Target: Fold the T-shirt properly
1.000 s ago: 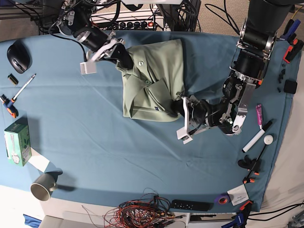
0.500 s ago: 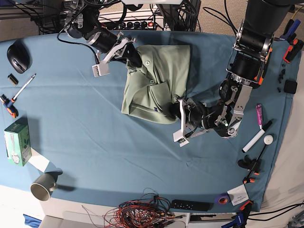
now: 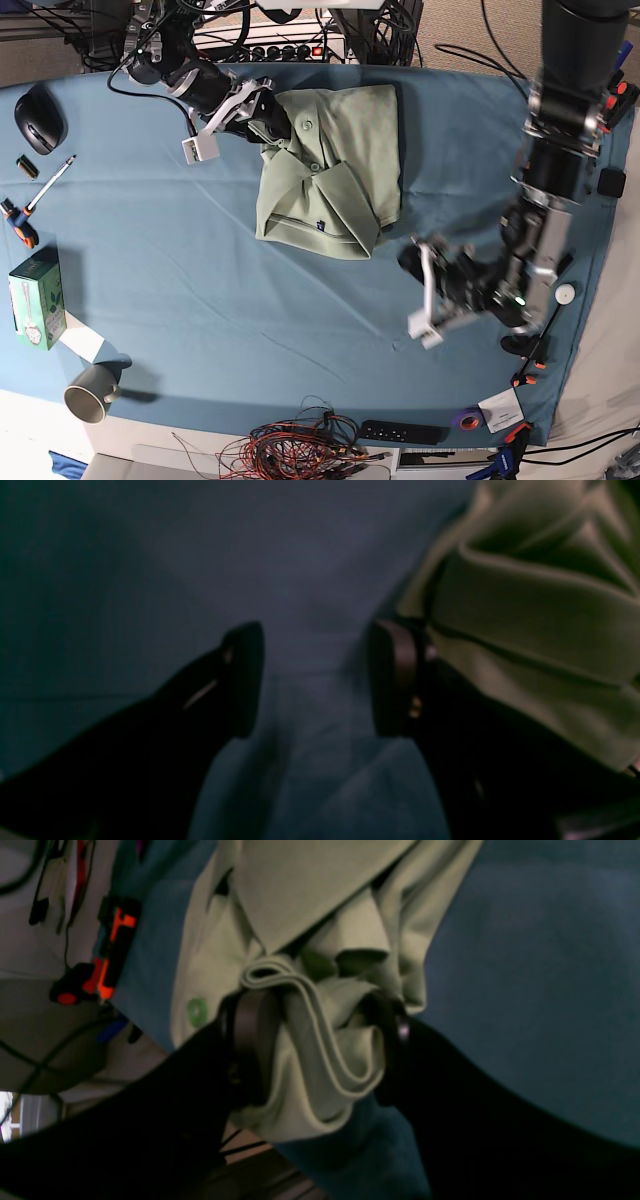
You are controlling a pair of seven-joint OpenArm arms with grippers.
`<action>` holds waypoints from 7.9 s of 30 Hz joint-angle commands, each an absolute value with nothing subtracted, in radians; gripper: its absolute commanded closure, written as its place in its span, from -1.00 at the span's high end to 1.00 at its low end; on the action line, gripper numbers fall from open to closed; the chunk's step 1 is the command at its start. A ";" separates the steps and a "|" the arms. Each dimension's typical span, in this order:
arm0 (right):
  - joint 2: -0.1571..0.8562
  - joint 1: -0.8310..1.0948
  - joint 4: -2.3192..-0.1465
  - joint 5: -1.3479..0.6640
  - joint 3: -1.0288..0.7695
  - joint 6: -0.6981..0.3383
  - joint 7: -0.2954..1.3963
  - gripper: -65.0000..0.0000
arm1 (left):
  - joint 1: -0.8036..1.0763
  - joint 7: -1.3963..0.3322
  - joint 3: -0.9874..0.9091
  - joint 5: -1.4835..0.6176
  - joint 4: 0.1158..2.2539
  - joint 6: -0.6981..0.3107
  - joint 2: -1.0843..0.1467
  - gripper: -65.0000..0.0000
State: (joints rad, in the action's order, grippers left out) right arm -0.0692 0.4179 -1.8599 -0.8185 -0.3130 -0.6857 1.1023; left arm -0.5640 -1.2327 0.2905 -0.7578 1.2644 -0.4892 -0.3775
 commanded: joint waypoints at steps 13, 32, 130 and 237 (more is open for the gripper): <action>0.050 0.178 -1.880 -0.841 -0.573 -0.698 1.087 -0.17 | -0.531 -1.300 0.157 -0.984 1.325 -0.542 -0.532 -0.30; -0.026 0.150 -1.877 -1.048 -0.332 -0.698 1.186 -1.00 | -0.079 -1.396 -0.049 -1.484 1.571 -0.698 -0.423 -1.00; -0.099 0.352 -1.799 -0.700 -0.375 -0.637 1.156 -1.00 | 0.243 -1.292 -0.052 -0.896 1.571 -0.505 -0.308 -1.00; 0.120 0.185 -0.403 0.106 -0.516 -0.239 0.106 -1.00 | 0.152 -0.027 0.157 -0.168 0.432 -0.073 -0.188 -0.79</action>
State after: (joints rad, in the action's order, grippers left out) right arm 0.1131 0.1829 -0.3988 0.1074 -0.5140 -0.2386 0.1146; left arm 0.1516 -0.0322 0.1570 -0.1688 0.4282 -0.0685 -0.1848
